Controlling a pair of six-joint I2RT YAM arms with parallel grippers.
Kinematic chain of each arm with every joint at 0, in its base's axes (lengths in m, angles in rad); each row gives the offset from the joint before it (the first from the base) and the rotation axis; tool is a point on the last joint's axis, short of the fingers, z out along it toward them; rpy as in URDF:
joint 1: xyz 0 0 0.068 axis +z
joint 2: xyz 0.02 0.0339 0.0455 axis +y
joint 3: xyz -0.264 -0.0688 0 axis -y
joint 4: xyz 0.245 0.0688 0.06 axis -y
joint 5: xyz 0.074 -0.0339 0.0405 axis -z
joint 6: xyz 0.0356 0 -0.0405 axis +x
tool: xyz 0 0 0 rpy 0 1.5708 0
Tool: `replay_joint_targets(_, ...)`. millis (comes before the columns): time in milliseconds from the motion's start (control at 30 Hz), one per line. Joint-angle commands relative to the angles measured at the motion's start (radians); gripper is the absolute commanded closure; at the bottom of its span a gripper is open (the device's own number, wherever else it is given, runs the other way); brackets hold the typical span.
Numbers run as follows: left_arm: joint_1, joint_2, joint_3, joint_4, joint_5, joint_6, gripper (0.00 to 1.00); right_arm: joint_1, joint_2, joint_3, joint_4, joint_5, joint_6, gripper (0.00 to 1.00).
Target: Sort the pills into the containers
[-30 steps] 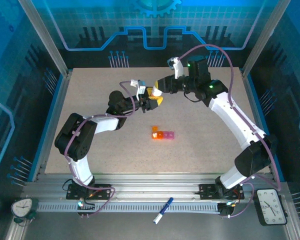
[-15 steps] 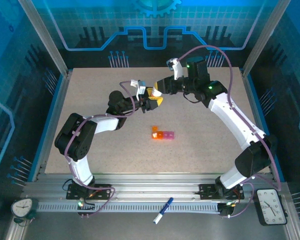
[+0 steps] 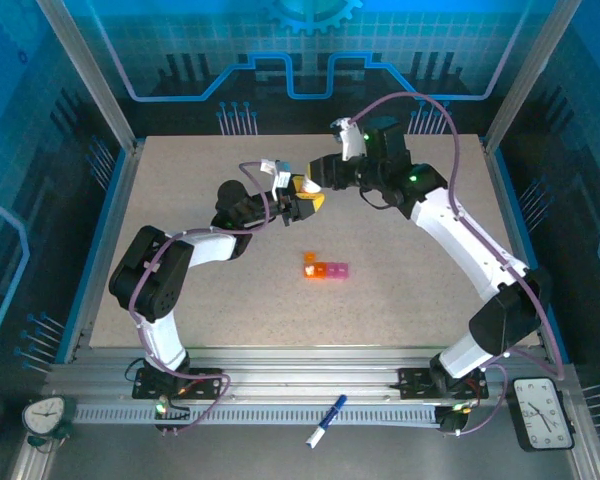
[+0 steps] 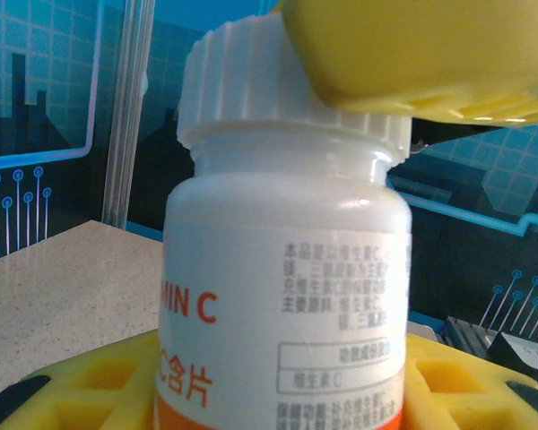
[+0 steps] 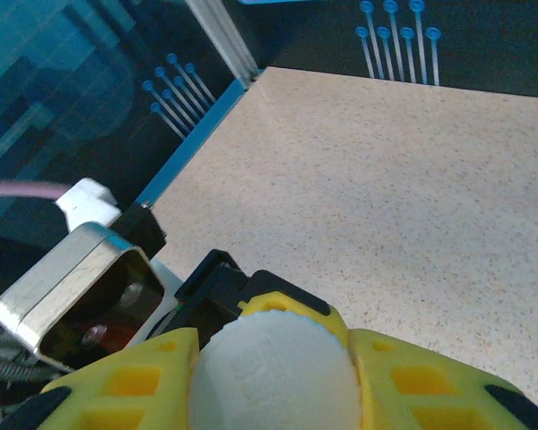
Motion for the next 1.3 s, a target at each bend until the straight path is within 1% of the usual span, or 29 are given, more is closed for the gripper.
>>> replay_joint_targets(0,-0.004,-0.011,0.015,0.080,-0.008,0.009,1.00,0.055,0.039,-0.039,-0.080,0.105,0.093,0.70)
replay_joint_targets(100,-0.004,-0.012,0.012,0.080,-0.008,0.012,1.00,0.073,0.037,-0.058,-0.060,0.151,0.144,0.71)
replay_joint_targets(300,-0.004,-0.010,0.012,0.078,-0.011,0.015,1.00,0.100,0.052,-0.032,-0.091,0.216,0.155,0.69)
replay_joint_targets(467,-0.004,-0.008,0.014,0.077,-0.012,0.016,1.00,0.100,0.049,-0.014,-0.098,0.232,0.149,0.65)
replay_joint_targets(667,-0.004,-0.003,0.010,0.074,-0.013,0.021,1.00,0.092,0.054,0.037,-0.120,0.215,0.140,0.58)
replay_joint_targets(833,-0.002,-0.003,0.007,0.074,-0.013,0.024,1.00,0.080,0.048,0.067,-0.127,0.215,0.134,0.44)
replay_joint_targets(900,-0.003,-0.003,0.007,0.073,-0.013,0.024,1.00,0.074,0.045,0.085,-0.137,0.205,0.125,0.35)
replay_joint_targets(1067,-0.002,-0.003,0.007,0.076,-0.013,0.024,1.00,0.070,0.022,0.097,-0.147,0.195,0.105,0.23)
replay_joint_targets(1200,-0.001,-0.003,0.005,0.076,-0.013,0.025,1.00,0.066,0.001,0.102,-0.146,0.149,0.079,0.16)
replay_joint_targets(1233,-0.001,-0.003,0.005,0.076,-0.013,0.026,1.00,0.065,-0.006,0.099,-0.139,0.132,0.068,0.13)
replay_joint_targets(1267,-0.001,-0.002,0.004,0.076,-0.013,0.026,1.00,0.065,-0.015,0.097,-0.132,0.116,0.056,0.06)
